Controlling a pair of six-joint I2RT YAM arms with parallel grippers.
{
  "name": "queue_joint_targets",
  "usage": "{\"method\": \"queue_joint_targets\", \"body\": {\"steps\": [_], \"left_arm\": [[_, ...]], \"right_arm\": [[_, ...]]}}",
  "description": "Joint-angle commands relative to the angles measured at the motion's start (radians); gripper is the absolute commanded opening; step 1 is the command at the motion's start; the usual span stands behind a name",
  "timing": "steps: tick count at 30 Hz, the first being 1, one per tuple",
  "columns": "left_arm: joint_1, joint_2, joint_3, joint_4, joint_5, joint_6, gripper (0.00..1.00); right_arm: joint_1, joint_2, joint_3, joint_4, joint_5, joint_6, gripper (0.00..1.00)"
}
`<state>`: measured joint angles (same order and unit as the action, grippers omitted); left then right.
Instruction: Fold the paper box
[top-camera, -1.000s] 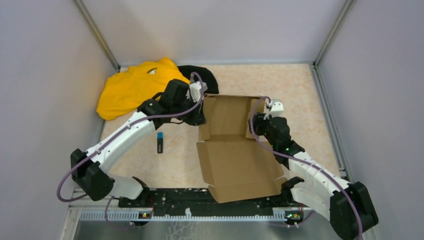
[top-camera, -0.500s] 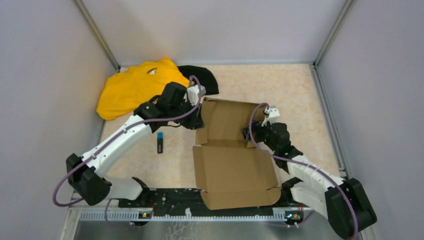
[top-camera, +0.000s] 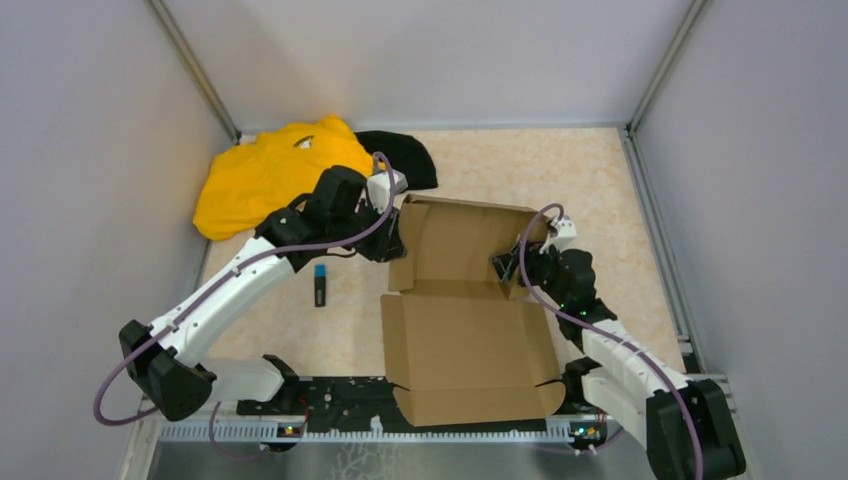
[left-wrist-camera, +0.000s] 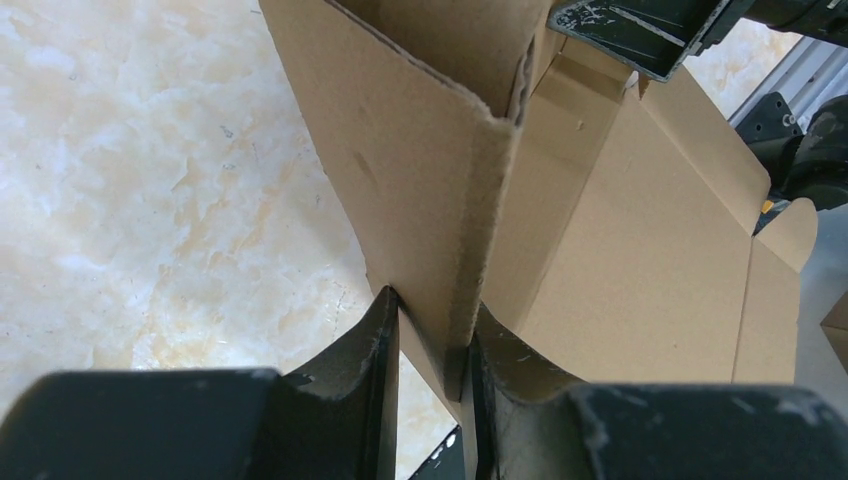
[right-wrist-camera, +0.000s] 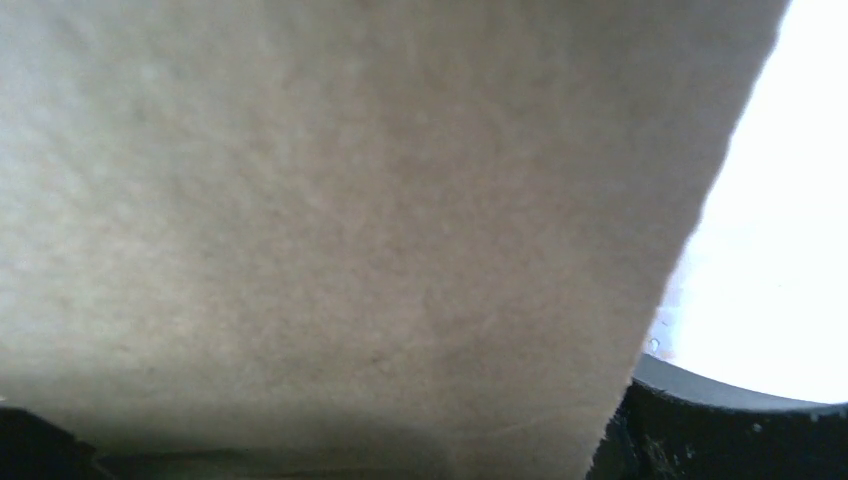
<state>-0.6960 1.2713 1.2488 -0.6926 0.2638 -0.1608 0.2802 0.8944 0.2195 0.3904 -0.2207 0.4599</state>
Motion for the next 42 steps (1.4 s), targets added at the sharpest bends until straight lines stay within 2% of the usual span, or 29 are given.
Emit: {"method": "queue_joint_targets", "body": {"steps": [1,8,13,19,21,23,25,34,38,42], "left_arm": [[-0.019,-0.020,0.042,0.023,0.069,-0.020,0.28],[-0.019,0.052,0.014,0.020,0.025,-0.026,0.28],[-0.020,0.089,-0.006,0.038,0.001,-0.027,0.28],[-0.019,0.130,-0.035,0.065,0.025,-0.028,0.27],[-0.019,0.145,-0.045,0.072,0.033,-0.028,0.28],[-0.019,0.164,-0.057,0.076,0.039,-0.027,0.27],[-0.019,0.180,-0.064,0.079,0.043,-0.032,0.27],[-0.018,0.204,-0.142,0.191,-0.022,-0.040,0.26],[-0.017,0.261,-0.141,0.215,-0.054,-0.039,0.25],[-0.017,0.343,-0.095,0.181,-0.091,-0.037,0.24]], "right_arm": [[-0.003,-0.027,0.068,-0.001,-0.014,0.006,0.79],[0.005,-0.008,0.121,-0.026,-0.049,-0.024,0.81],[0.057,-0.009,0.173,-0.066,-0.021,-0.083,0.84],[0.058,-0.042,0.120,0.060,-0.076,-0.040,0.84],[0.057,-0.040,0.108,0.104,-0.116,-0.018,0.88],[0.058,-0.024,0.104,0.147,-0.172,-0.004,0.97],[0.057,-0.014,0.107,0.164,-0.203,0.006,0.99],[-0.004,-0.123,0.101,0.068,-0.188,-0.004,0.99],[-0.020,-0.166,0.079,0.039,-0.193,-0.011,0.99],[-0.023,-0.137,0.116,-0.050,-0.182,-0.050,0.99]]}}
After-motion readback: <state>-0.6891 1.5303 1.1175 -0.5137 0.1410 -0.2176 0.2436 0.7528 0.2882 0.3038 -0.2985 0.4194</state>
